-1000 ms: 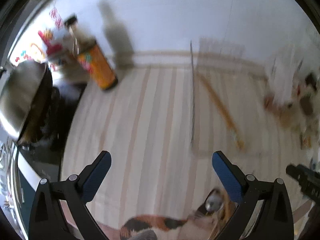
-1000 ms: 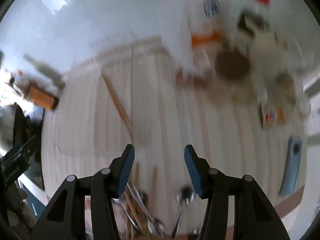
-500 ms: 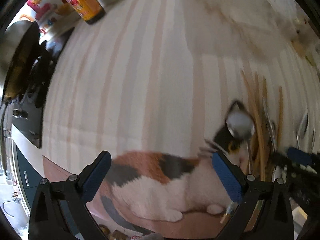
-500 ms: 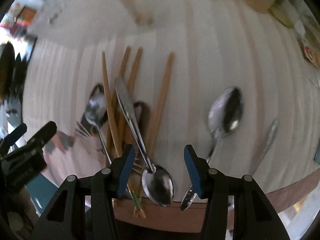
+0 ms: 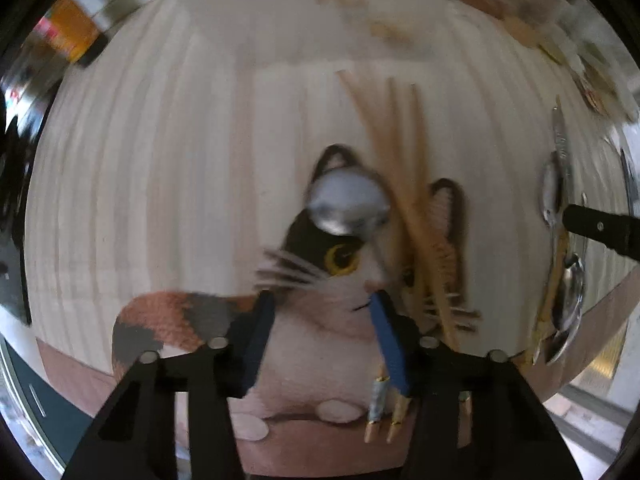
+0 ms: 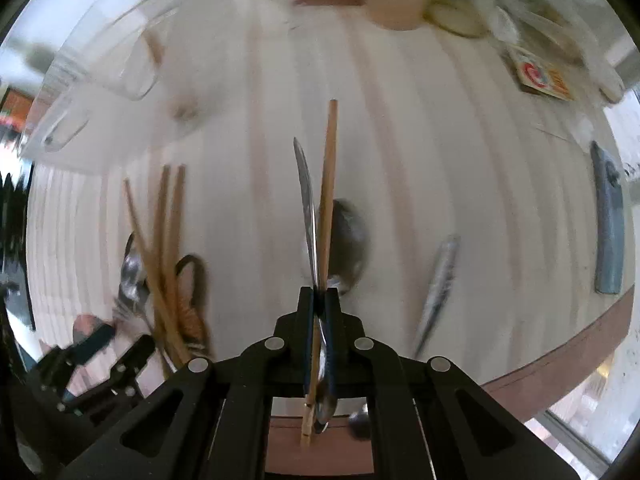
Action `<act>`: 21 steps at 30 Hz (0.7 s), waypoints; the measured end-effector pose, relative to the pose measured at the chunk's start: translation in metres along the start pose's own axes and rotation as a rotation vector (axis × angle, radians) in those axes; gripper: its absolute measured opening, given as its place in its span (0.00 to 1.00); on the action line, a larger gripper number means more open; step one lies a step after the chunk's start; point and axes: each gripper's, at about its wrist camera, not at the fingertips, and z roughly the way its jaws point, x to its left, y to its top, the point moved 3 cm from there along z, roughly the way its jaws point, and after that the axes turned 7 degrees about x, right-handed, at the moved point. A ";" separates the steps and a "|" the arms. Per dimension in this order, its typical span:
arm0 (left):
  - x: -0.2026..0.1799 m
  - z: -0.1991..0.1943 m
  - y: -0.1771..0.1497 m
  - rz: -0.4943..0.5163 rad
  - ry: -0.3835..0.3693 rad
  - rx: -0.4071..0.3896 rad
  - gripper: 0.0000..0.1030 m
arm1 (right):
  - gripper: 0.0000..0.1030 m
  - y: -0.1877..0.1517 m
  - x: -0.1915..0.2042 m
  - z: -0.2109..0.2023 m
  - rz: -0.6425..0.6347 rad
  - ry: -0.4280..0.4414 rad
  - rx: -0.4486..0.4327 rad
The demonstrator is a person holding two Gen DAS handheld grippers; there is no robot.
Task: Organize utensils
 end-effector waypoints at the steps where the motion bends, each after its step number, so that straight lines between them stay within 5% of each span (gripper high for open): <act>1: -0.005 0.000 0.001 0.016 0.004 -0.005 0.35 | 0.09 0.002 -0.006 0.000 0.019 0.002 0.015; 4: -0.019 -0.001 0.002 0.052 -0.012 -0.011 0.12 | 0.30 0.003 -0.018 -0.005 0.055 0.018 0.014; 6: -0.026 0.000 0.002 0.078 -0.006 -0.017 0.02 | 0.31 -0.001 -0.020 -0.010 0.062 0.035 -0.003; 13: 0.014 0.005 -0.003 -0.085 -0.024 0.007 0.00 | 0.31 -0.019 0.010 -0.030 0.029 0.102 -0.026; 21: 0.066 0.012 -0.018 -0.212 -0.066 0.025 0.05 | 0.31 -0.023 0.068 0.000 -0.099 0.206 0.059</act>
